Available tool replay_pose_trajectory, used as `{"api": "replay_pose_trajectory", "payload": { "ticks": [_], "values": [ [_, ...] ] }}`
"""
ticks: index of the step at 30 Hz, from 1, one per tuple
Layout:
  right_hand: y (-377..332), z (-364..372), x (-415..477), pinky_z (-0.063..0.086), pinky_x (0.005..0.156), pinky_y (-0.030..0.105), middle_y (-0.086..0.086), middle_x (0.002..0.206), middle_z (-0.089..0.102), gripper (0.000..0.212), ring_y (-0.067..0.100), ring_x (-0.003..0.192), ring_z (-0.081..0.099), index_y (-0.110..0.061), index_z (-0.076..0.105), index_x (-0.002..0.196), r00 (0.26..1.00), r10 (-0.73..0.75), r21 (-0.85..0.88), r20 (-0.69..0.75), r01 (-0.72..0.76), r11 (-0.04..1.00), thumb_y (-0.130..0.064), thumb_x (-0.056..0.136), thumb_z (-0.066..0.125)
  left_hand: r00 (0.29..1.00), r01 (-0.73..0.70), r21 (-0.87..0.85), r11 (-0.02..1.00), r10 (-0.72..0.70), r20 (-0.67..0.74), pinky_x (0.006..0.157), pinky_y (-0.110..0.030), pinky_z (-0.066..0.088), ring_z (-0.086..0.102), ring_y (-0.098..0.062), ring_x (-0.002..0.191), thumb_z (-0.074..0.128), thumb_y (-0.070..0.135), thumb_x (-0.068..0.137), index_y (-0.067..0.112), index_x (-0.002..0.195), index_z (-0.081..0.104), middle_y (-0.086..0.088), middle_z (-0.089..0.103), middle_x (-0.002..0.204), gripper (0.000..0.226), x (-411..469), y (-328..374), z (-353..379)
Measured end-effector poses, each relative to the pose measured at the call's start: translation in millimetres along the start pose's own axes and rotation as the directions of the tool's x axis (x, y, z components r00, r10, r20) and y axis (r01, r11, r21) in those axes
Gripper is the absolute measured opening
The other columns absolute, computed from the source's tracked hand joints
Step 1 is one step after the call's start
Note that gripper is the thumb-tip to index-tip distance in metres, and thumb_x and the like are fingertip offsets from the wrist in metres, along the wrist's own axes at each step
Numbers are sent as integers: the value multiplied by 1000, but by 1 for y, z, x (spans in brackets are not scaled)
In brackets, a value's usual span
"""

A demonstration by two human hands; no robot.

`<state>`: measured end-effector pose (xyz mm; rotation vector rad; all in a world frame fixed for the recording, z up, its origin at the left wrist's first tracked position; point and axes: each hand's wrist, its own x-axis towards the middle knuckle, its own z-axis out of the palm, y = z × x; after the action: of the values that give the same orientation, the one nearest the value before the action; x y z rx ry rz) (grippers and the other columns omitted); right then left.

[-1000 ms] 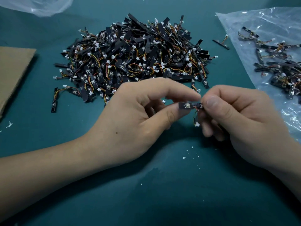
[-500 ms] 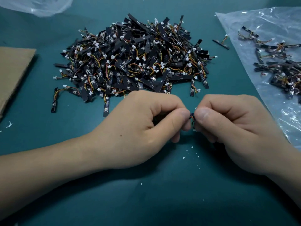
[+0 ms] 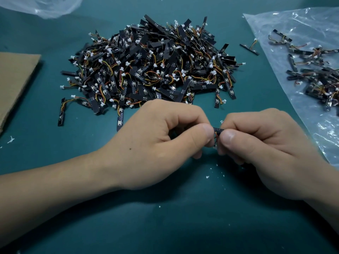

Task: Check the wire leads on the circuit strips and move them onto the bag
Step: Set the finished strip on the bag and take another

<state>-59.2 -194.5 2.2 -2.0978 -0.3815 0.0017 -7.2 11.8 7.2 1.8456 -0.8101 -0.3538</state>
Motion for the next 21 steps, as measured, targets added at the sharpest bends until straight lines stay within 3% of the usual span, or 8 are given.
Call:
{"api": "replay_pose_trajectory", "payload": {
  "ticks": [4,6,11,21],
  "values": [
    [0,-1,0,39,49,30,0,54,50,28,19,51,49,-24,65,72,1000,-30,-10,-8,30,999,-33,95,51,1000,-4,21,1000,4,-4,51,-17,39,53,-7,52,58,18,94,19,78,71,4,67,63,21,0,0,0],
    [0,-1,0,38,48,32,1,54,50,29,21,51,48,-21,65,73,1000,-30,7,3,30,1000,-33,95,51,1000,1,12,1000,-1,-14,50,-18,40,53,-8,52,58,16,94,20,78,71,4,67,63,21,0,0,0],
    [0,0,0,36,49,22,-1,54,49,28,16,50,46,-23,62,69,999,-27,-9,-20,27,1000,-31,94,50,999,-11,52,999,13,-30,51,-14,39,52,-6,51,59,18,95,21,77,70,2,63,61,22,-1,1,1],
    [-1,-1,0,36,46,30,1,52,47,33,20,48,44,-16,59,66,999,-38,-21,25,38,999,-32,93,49,1000,-16,50,999,16,13,51,-19,39,52,-11,53,56,16,93,18,74,70,1,65,62,24,-1,1,0]
  ]
}}
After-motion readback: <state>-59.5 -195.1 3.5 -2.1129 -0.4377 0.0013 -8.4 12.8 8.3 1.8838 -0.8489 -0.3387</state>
